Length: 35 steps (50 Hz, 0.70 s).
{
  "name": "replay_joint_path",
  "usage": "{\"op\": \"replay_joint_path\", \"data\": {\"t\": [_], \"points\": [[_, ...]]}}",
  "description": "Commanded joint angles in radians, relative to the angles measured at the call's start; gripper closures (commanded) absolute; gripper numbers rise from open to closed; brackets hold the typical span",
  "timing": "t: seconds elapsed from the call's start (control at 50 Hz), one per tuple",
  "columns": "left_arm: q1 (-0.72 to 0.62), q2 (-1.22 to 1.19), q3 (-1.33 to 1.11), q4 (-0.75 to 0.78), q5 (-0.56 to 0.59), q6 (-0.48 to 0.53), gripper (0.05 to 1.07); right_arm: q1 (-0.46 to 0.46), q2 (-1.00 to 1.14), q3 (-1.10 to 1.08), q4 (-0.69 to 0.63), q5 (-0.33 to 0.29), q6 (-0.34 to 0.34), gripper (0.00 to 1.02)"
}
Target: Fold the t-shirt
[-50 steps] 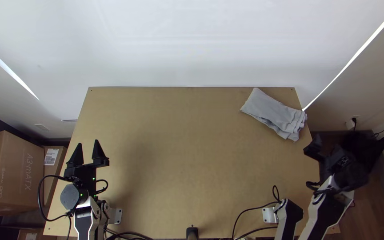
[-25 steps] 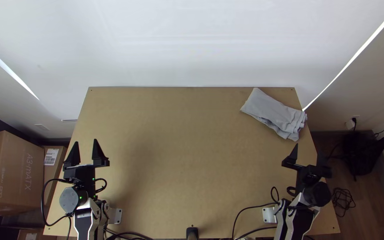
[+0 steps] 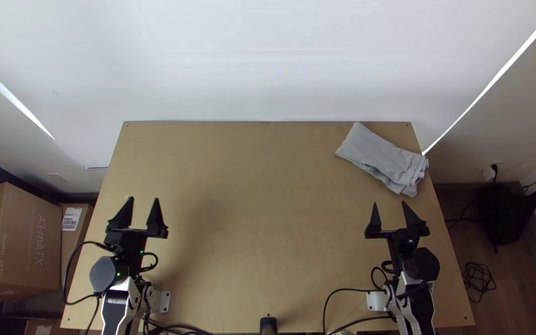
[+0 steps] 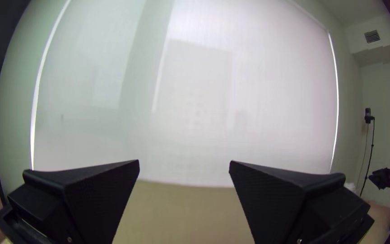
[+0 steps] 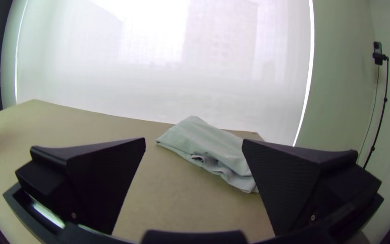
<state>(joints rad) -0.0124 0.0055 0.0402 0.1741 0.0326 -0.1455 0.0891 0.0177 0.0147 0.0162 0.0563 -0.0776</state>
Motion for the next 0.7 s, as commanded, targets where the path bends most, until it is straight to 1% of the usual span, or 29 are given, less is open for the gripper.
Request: {"op": "replay_joint_path", "data": {"t": [0.0, 0.02, 0.08, 0.18, 0.68], "points": [[-0.021, -0.009, -0.042, -0.143, 0.0, -0.008, 0.1, 0.017, 0.016, -0.007, -0.025, 0.007, 0.085, 0.04], [-0.021, -0.007, -0.037, -0.183, -0.002, -0.006, 0.1, 0.015, 0.014, -0.007, -0.025, 0.007, 0.087, 0.04], [-0.014, -0.006, -0.036, -0.188, -0.007, -0.005, 0.1, -0.006, 0.025, -0.007, -0.025, 0.007, 0.111, 0.04], [-0.004, -0.006, -0.036, -0.186, -0.007, -0.005, 0.1, -0.02, -0.024, -0.007, -0.021, 0.007, 0.11, 0.04], [-0.003, -0.006, -0.036, -0.186, -0.007, -0.005, 0.1, -0.015, -0.021, -0.007, -0.021, 0.007, 0.11, 0.04]]}}
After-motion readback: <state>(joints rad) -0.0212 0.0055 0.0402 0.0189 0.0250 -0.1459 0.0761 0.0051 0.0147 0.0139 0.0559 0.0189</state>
